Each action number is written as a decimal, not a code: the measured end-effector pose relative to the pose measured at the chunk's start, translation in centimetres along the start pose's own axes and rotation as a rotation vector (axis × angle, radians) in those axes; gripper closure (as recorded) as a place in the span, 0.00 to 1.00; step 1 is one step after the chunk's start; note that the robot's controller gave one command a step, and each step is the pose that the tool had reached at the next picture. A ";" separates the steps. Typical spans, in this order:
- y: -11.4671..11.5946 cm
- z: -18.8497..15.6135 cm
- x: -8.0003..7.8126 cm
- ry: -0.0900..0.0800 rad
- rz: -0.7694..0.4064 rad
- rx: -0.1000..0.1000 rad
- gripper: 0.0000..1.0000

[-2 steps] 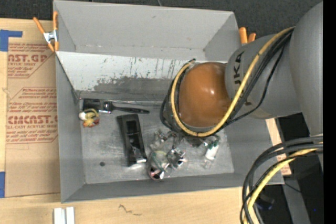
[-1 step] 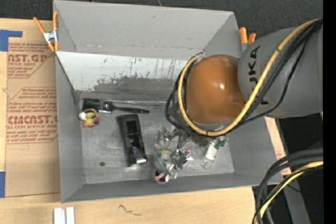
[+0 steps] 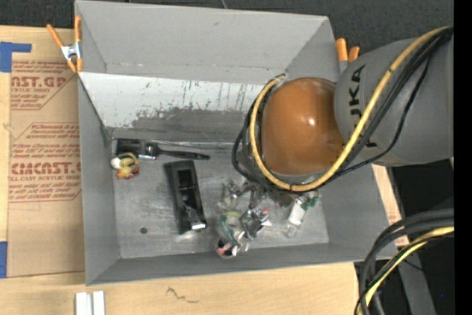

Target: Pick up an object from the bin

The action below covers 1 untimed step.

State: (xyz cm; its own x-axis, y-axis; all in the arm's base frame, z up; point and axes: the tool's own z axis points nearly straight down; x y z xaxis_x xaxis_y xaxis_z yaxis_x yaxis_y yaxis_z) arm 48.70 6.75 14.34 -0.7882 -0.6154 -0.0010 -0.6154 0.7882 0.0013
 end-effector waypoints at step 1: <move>-0.8 -1.5 0.9 0.001 0.000 0.000 1.00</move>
Offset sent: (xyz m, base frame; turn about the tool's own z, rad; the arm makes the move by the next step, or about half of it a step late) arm -0.0016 0.0017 0.0078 0.0069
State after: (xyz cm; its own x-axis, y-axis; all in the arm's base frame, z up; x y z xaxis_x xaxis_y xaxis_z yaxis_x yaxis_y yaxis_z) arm 48.47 5.62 15.89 -0.7881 -0.6155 0.0001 -0.6155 0.7881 0.0016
